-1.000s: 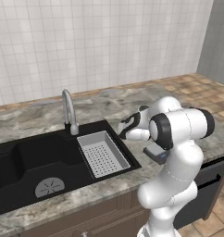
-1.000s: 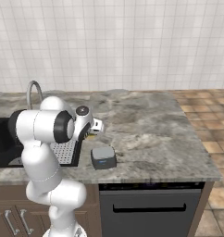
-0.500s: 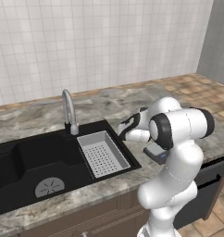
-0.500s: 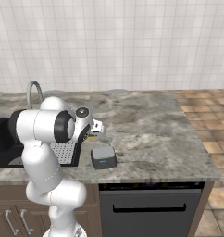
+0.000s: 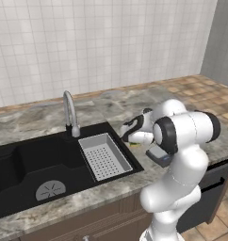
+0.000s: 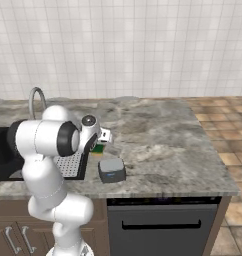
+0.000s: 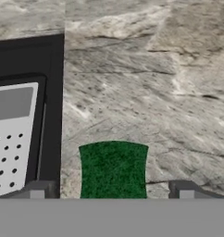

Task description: Open the cabinet. Pick the sponge and place it next to the sink. Then close the cabinet.

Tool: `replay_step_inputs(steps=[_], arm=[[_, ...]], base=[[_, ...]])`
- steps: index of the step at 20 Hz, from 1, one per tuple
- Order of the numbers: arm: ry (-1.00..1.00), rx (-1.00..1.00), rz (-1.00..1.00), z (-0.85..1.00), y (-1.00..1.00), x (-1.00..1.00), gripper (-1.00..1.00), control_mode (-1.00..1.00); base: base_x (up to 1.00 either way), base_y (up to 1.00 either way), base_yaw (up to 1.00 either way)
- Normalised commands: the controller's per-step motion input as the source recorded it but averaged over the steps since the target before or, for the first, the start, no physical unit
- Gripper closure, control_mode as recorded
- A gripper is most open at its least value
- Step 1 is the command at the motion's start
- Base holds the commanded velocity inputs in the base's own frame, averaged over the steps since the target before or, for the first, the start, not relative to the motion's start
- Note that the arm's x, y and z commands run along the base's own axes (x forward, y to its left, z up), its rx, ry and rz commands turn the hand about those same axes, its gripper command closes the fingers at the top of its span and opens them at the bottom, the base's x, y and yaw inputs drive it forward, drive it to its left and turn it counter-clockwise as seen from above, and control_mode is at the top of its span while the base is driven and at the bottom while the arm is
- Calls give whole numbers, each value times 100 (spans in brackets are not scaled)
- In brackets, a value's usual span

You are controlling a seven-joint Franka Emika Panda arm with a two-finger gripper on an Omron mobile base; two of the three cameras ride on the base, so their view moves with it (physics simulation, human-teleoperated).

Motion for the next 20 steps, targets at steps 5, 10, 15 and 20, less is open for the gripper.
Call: replay_step_inputs(steps=[5,10,15,20], arm=[[0,0,0,61,2,0,-100,-100],[2,0,0,68,4,-43,-100,-100],[4,0,0,70,0,-94,-100,-100],[1,0,0,78,0,-100,-100,-100]], base=[[0,0,0],[0,0,0],[0,0,0],[0,0,0]])
